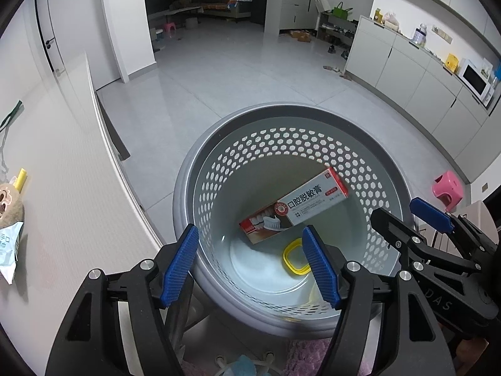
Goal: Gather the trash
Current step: 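Withdraw both tools from the basket back toward the table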
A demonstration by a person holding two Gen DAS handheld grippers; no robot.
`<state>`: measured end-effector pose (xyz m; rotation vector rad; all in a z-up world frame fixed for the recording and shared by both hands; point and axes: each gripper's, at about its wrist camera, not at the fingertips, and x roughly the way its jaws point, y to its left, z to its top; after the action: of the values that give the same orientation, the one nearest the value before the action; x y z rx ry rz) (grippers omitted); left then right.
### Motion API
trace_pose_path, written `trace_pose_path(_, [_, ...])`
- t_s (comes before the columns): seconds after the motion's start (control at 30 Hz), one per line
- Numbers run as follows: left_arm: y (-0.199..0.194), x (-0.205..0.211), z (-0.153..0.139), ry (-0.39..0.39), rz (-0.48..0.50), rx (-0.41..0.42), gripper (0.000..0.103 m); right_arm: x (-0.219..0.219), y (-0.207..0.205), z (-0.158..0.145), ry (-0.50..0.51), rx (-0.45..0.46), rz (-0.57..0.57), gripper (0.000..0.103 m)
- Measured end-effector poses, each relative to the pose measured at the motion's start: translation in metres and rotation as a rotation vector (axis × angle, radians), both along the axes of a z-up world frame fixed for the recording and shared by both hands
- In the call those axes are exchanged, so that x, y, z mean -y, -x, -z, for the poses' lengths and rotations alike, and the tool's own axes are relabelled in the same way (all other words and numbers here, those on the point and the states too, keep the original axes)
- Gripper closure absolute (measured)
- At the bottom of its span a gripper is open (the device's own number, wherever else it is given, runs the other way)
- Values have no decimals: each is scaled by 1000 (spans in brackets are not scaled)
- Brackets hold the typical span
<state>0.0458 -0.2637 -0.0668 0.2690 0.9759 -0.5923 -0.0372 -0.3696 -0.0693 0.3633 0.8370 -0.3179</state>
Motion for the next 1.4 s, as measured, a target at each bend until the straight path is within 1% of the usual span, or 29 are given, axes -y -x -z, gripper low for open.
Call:
trace_pose_path(0.07, [1, -1, -1, 1, -3, 3, 34, -2, -1, -1, -1, 2, 0, 31])
trace_pose_path(0.23, [3, -7, -7, 10, -13, 17, 28, -4, 2, -3, -4, 12, -4, 31])
trace_pose_path(0.37, [4, -13, -10, 16, -21, 25, 27, -8, 4, -8, 3, 21, -11, 31])
trace_pose_path(0.43, [6, -16, -12, 18, -25, 31, 24, -13, 4, -11, 5, 28, -15, 31])
trace_pose_path(0.77, [14, -41, -20, 31, -42, 51, 22, -34, 11, -23, 25, 55, -28, 30])
trace_pose_path(0.93, [18, -58, -28, 53, -57, 71, 21, -49, 15, -31, 43, 72, -41, 30])
trace_pose_path(1.17, [28, -83, -33, 76, -85, 93, 20, -73, 26, -35, 48, 99, -60, 29])
trace_pose_path(1.4, [39, -118, -37, 100, -132, 114, 20, -104, 35, -40, 76, 114, -100, 29])
